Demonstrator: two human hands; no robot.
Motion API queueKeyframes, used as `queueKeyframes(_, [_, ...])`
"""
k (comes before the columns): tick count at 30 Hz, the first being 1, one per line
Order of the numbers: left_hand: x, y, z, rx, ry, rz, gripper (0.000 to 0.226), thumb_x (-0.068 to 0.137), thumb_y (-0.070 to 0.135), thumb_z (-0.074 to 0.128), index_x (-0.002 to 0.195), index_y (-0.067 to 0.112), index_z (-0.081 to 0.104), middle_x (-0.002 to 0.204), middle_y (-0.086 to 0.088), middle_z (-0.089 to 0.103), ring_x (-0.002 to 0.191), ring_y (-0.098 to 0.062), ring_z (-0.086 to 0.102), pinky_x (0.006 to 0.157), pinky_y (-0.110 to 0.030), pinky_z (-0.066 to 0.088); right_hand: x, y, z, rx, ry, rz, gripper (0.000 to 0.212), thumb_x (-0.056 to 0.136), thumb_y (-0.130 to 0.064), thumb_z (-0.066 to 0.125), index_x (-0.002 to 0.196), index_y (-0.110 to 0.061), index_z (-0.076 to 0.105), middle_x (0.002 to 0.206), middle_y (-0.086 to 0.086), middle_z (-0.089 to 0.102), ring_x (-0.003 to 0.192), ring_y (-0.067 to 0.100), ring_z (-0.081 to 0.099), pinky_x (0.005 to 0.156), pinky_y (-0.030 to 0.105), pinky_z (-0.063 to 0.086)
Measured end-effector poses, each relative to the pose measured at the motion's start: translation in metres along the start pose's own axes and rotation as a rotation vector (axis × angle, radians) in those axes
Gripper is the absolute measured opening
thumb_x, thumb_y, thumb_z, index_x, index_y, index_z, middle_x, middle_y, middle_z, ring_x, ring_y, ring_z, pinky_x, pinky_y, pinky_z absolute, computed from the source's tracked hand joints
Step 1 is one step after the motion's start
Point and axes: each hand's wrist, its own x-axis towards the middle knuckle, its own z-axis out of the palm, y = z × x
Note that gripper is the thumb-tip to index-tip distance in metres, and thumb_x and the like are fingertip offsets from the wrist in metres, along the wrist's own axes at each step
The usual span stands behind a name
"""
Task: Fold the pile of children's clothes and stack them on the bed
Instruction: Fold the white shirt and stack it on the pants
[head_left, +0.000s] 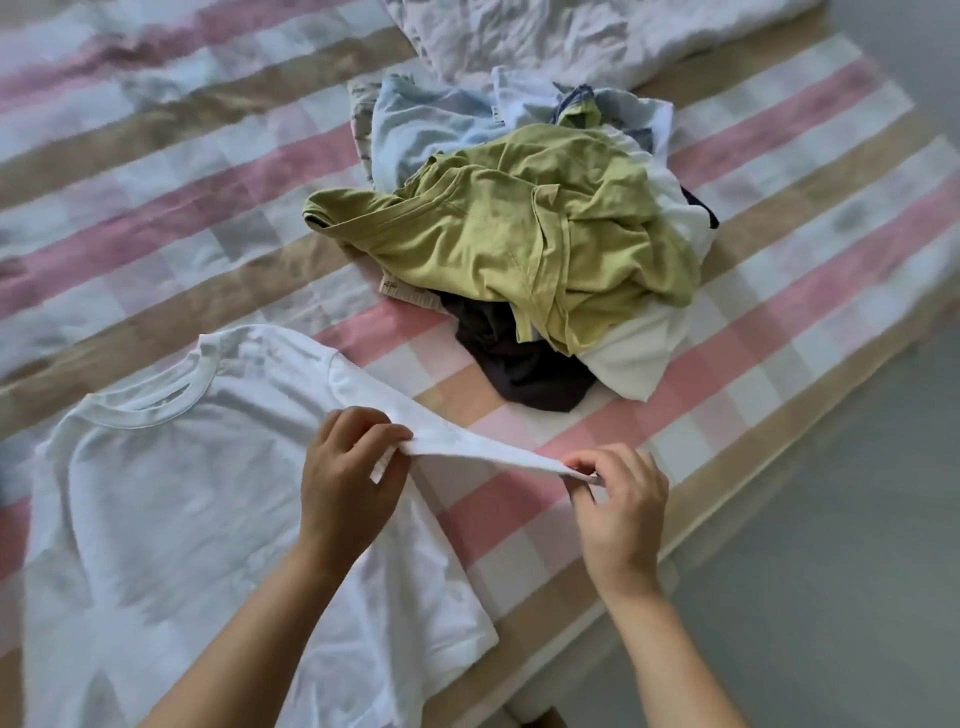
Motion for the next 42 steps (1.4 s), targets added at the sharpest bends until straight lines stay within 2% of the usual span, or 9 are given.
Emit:
queueKeyframes(6, [-0.046, -0.019, -0.004, 0.168, -0.254, 0.071, 0.023, 0.076, 0.019, 0.053, 0.071, 0.009, 0.072, 0.072, -0.005, 0.062, 0.063, -0.029, 0.058, 0.054, -0.034, 0.045, -0.043, 0.029, 0.014, -0.072, -0.087, -0.153, 0.023, 0.059, 0.001, 0.077, 0.070, -0.017, 0.070, 0.071, -0.004, 0.064, 0.076, 0.013, 0.044, 0.068, 0.027, 0.034])
queueKeyframes(13, [-0.059, -0.026, 0.001, 0.241, -0.554, -0.009, 0.040, 0.071, 0.031, 0.042, 0.089, 0.013, 0.072, 0.091, -0.006, 0.064, 0.085, -0.031, 0.058, 0.064, -0.041, 0.049, -0.072, 0.044, 0.031, -0.040, -0.321, -0.062, 0.027, 0.058, 0.001, 0.074, 0.081, -0.015, 0.074, 0.080, -0.001, 0.066, 0.075, 0.025, 0.060, 0.065, 0.036, 0.052])
queueKeyframes(16, [-0.045, -0.029, -0.003, 0.163, -0.419, -0.037, 0.035, 0.076, 0.024, 0.044, 0.090, 0.008, 0.072, 0.089, -0.008, 0.064, 0.080, -0.031, 0.057, 0.066, -0.040, 0.048, -0.065, 0.038, 0.028, 0.138, -0.235, 0.134, 0.035, 0.068, -0.016, 0.045, 0.091, -0.011, 0.072, 0.091, 0.002, 0.066, 0.088, 0.024, 0.057, 0.079, 0.030, 0.044])
queueKeyframes(20, [0.002, -0.044, -0.005, 0.236, -0.172, -0.098, 0.015, 0.079, 0.000, 0.064, 0.093, 0.000, 0.070, 0.093, -0.021, 0.064, 0.084, -0.041, 0.055, 0.075, -0.045, 0.047, -0.042, 0.040, 0.043, 0.033, -0.079, 0.537, 0.033, 0.078, -0.013, 0.068, 0.109, -0.004, 0.063, 0.109, 0.015, 0.058, 0.103, 0.032, 0.048, 0.088, 0.036, 0.038])
queueKeyframes(23, [0.034, -0.058, 0.001, 0.311, -0.246, -0.185, 0.031, 0.077, -0.005, 0.067, 0.107, 0.003, 0.067, 0.109, -0.022, 0.062, 0.100, -0.045, 0.049, 0.084, -0.053, 0.043, -0.034, 0.040, 0.056, -0.098, -0.042, 0.684, 0.047, 0.073, -0.028, 0.076, 0.110, -0.004, 0.060, 0.113, 0.019, 0.056, 0.105, 0.037, 0.047, 0.082, 0.042, 0.040])
queueKeyframes(27, [0.054, -0.081, 0.010, 0.412, -0.426, -0.207, 0.030, 0.083, 0.010, 0.063, 0.113, 0.012, 0.064, 0.120, -0.010, 0.058, 0.117, -0.036, 0.040, 0.096, -0.048, 0.027, -0.040, 0.041, 0.067, -0.123, 0.035, 0.798, 0.048, 0.068, -0.039, 0.078, 0.103, -0.009, 0.062, 0.112, 0.018, 0.056, 0.103, 0.037, 0.047, 0.079, 0.042, 0.040])
queueKeyframes(34, [0.053, -0.100, 0.015, 0.450, -0.532, -0.138, 0.011, 0.084, 0.019, 0.065, 0.087, 0.009, 0.064, 0.098, -0.010, 0.058, 0.105, -0.033, 0.044, 0.098, -0.044, 0.019, -0.040, 0.044, 0.064, -0.011, 0.029, 0.700, 0.035, 0.079, -0.037, 0.068, 0.078, -0.003, 0.060, 0.084, 0.011, 0.060, 0.080, 0.030, 0.052, 0.063, 0.038, 0.042])
queueKeyframes(38, [0.053, -0.091, 0.014, 0.298, -0.348, -0.118, 0.005, 0.086, 0.004, 0.060, 0.082, 0.003, 0.057, 0.083, -0.013, 0.060, 0.095, -0.036, 0.053, 0.098, -0.044, 0.023, -0.023, 0.030, 0.045, 0.237, 0.137, 0.600, 0.041, 0.081, -0.047, 0.050, 0.080, -0.005, 0.052, 0.059, -0.006, 0.050, 0.051, 0.017, 0.046, 0.045, 0.024, 0.036])
queueKeyframes(42, [0.074, -0.076, 0.019, 0.221, -0.134, -0.138, 0.003, 0.083, -0.001, 0.056, 0.082, -0.003, 0.056, 0.079, -0.019, 0.062, 0.083, -0.038, 0.056, 0.092, -0.041, 0.027, 0.030, 0.019, 0.023, 0.288, 0.267, 0.389, 0.047, 0.083, -0.047, 0.045, 0.083, -0.001, 0.053, 0.060, -0.014, 0.044, 0.049, 0.001, 0.045, 0.046, 0.011, 0.032])
